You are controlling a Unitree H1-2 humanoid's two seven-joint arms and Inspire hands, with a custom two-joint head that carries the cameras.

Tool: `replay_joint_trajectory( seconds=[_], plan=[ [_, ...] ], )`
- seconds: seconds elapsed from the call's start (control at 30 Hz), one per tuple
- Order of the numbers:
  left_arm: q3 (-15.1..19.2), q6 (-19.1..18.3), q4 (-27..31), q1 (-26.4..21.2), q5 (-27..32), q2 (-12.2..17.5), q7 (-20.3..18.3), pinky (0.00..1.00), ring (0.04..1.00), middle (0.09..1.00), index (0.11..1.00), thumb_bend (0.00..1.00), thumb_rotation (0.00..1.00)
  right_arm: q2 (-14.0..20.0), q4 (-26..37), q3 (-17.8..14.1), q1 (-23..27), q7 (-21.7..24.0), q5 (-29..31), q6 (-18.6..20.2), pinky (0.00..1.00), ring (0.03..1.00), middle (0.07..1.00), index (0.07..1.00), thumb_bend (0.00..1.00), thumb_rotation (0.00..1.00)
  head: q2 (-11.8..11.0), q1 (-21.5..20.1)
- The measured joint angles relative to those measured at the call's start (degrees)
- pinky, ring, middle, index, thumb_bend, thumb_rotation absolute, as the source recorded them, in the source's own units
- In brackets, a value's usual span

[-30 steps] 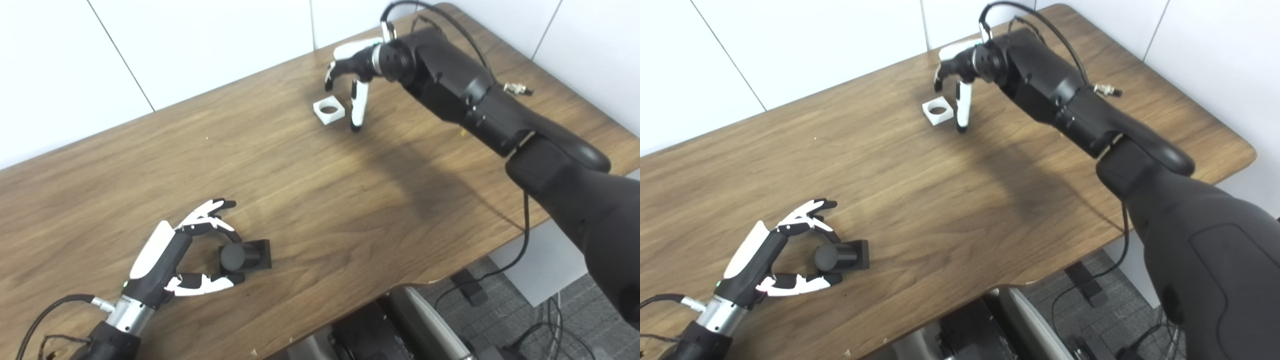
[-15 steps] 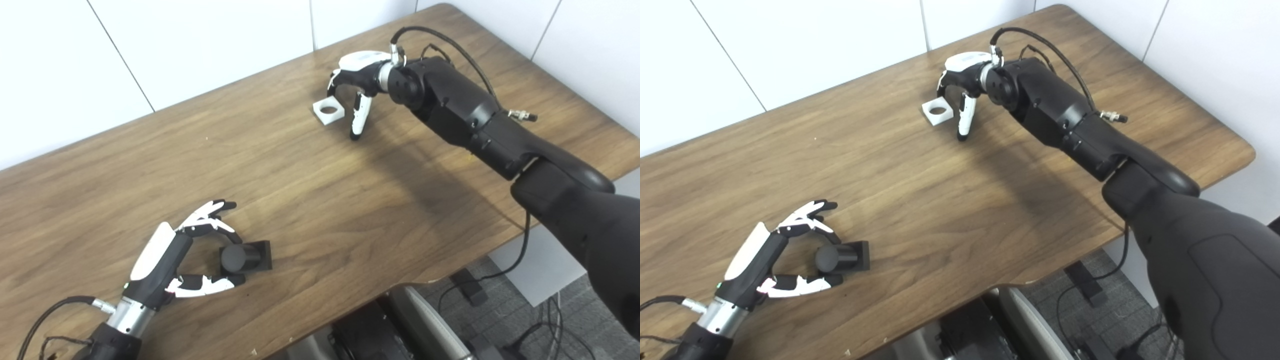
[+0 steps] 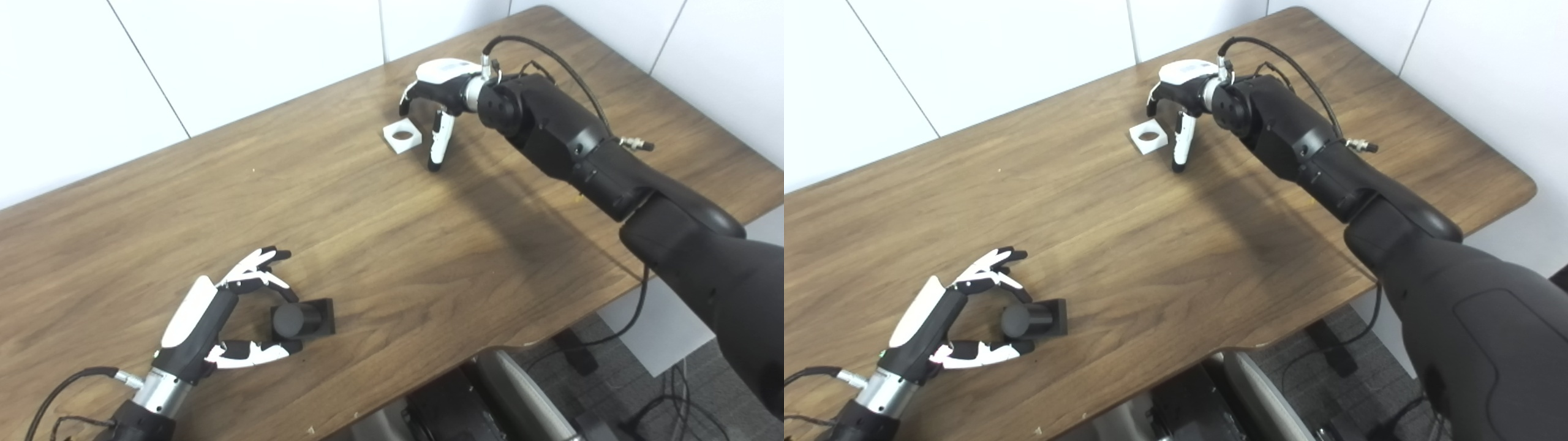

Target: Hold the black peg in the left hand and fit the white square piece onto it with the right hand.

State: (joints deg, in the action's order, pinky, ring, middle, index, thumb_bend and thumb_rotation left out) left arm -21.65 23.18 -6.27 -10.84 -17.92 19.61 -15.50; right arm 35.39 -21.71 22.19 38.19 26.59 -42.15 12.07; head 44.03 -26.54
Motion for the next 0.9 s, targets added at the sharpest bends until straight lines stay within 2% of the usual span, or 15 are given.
replay_joint_trajectory(
  seconds=[0.4,0.9],
  plan=[
    [0.22,-0.55,0.42,0.42,-0.22,-0.13,0.07,0.80,0.944,0.886,0.491,0.52,0.06,-1.12,-2.86,1.14,1.82,-1.14,-0.23,-1.19,0.87,0.923,0.905,0.769,0.81,0.21,0.53,1.23],
    [0.25,-2.26,1.64,0.91,-0.62,-0.18,0.06,0.80,0.945,0.885,0.491,0.52,0.06,-2.25,-5.09,5.23,4.65,-1.20,-2.34,-2.62,0.87,0.907,0.887,0.743,0.80,0.22,1.32,2.90]
  ],
)
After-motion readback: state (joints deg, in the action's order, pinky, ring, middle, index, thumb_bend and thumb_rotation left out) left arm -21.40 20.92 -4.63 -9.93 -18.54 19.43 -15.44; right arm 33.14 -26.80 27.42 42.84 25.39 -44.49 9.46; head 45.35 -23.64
